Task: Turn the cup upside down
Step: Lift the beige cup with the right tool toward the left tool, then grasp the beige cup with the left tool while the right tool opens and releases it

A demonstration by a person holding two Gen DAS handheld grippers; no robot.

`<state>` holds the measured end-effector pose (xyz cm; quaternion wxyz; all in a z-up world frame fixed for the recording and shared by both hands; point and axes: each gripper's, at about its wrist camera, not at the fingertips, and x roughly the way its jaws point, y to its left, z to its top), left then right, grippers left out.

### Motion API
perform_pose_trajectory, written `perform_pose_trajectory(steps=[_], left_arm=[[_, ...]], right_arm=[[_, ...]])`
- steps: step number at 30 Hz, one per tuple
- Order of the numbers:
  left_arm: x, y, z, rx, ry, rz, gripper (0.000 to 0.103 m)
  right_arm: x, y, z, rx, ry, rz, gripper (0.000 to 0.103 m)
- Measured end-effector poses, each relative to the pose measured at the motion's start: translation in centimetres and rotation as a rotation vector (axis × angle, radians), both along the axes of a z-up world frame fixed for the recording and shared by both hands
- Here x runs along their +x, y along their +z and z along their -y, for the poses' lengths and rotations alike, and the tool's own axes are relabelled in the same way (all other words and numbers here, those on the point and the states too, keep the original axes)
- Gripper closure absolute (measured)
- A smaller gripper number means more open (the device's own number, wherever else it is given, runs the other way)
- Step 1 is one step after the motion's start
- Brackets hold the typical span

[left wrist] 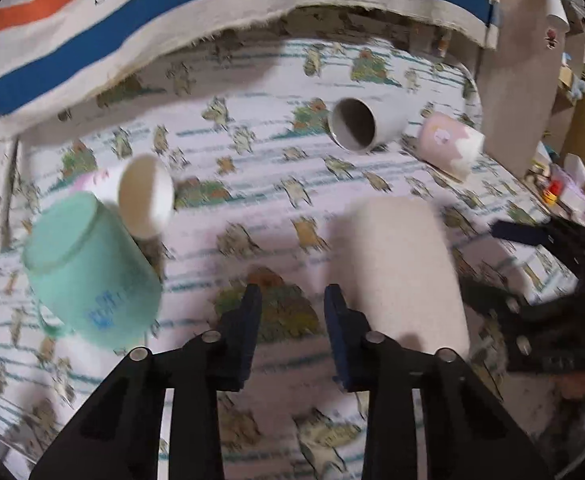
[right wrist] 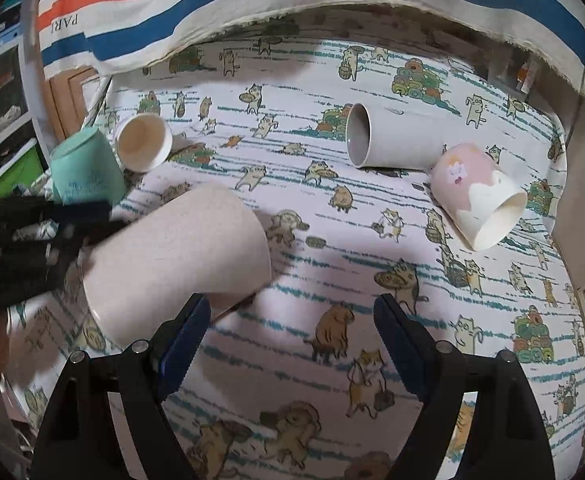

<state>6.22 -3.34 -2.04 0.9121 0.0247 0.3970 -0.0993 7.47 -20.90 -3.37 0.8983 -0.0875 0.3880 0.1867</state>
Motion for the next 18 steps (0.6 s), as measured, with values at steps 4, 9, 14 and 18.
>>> perform_pose_trajectory(steps=[4, 9, 14, 18], left_arm=[[-0.8, -0.3, 0.2, 0.016, 0.011, 0.005, 0.080], [-1.3, -0.2, -0.5, -0.032, 0.022, 0.016, 0.080], [-2.6, 0.4, -0.3, 0.019, 0.074, 0.099, 0.074], [-4.4, 1.5, -0.2, 0.025, 0.104, 0.184, 0.025]], right_arm=[[0.3, 0.3, -0.2, 0.061, 0.001, -0.029, 0.018], [-0.6, 0.7, -0.3, 0.073, 0.029, -0.013, 0.018], [-1.7, 1.1, 0.4, 0.086, 0.023, 0.010, 0.018], [-2.6, 1.7, 1.0, 0.091, 0.012, 0.052, 0.018]])
